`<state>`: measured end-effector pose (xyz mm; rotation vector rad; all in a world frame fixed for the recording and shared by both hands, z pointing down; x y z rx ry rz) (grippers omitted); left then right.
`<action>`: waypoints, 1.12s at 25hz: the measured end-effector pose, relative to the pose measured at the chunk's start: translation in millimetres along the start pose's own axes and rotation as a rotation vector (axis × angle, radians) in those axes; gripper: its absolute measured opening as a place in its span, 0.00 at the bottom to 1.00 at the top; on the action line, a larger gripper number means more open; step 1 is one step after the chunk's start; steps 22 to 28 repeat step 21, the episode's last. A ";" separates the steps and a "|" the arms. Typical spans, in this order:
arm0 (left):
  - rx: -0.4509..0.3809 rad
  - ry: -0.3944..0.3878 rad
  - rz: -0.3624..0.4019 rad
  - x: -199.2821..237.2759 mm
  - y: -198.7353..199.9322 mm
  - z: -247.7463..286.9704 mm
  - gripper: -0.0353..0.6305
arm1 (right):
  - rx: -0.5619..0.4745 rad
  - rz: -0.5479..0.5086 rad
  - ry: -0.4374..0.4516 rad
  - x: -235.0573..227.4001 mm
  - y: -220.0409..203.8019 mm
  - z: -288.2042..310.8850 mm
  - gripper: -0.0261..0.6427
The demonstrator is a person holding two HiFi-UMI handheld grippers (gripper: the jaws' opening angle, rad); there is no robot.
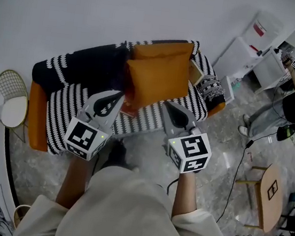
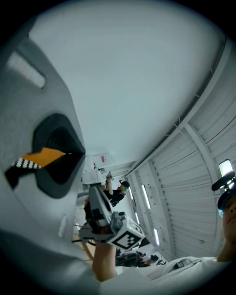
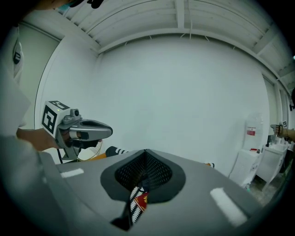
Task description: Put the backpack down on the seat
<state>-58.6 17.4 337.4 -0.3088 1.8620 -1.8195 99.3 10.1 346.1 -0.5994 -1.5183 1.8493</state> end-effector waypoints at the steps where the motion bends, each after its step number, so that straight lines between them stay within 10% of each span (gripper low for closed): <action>1: 0.000 0.000 -0.003 -0.4 -0.6 -1.3 0.06 | -0.001 0.001 0.000 0.8 -0.2 -0.4 0.05; 28: 0.019 -0.004 0.024 -11.6 -2.5 -7.9 0.06 | 0.006 0.005 -0.006 5.6 0.2 -12.3 0.05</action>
Point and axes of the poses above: the fingertips, and each gripper's own axes: z forward along the fingers, x to its left, y out of its top, the point moved 4 cm from there along -z, backward along the fingers, and after that the axes turned 7 degrees about y, right-handed, at the moved point
